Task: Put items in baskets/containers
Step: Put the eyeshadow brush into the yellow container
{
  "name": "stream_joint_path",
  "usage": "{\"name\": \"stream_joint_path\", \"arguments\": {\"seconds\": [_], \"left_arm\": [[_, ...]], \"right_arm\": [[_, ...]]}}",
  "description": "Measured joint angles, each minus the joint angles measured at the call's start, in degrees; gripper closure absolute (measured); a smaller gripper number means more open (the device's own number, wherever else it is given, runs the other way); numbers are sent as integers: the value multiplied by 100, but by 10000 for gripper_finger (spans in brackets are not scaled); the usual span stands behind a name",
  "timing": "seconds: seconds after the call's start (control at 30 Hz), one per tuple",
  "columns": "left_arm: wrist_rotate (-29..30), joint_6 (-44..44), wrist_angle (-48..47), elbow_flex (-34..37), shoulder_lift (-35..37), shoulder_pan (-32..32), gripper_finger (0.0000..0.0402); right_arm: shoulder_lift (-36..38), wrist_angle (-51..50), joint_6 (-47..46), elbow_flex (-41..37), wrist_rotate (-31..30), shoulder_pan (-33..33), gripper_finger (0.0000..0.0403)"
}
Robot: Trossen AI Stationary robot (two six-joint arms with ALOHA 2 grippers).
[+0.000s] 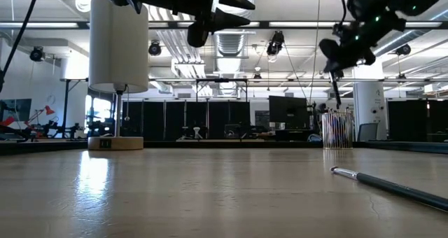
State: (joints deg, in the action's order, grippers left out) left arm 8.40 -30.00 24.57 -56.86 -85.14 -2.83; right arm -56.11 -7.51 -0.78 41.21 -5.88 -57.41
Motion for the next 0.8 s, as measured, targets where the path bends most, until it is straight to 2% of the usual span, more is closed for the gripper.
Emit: {"name": "stream_joint_path", "arguments": {"seconds": [0.33, 0.47, 0.6, 0.7, 0.8], "left_arm": [[0, -11, -64, 0, 0, 0, 266], [0, -11, -88, 0, 0, -7, 266], [0, -6, -124, 0, 0, -37, 266], [2, -6, -117, 0, 0, -61, 266], [2, -5, -122, 0, 0, -87, 266]], "right_arm": [[-591, 120, -314, -495, -30, -63, 346], [-683, 70, -708, -511, -316, -63, 290], [-637, 28, -957, -511, -324, -66, 231], [-458, -79, -976, -500, -284, -58, 209], [-217, -466, -977, -416, -165, -50, 208]]}}
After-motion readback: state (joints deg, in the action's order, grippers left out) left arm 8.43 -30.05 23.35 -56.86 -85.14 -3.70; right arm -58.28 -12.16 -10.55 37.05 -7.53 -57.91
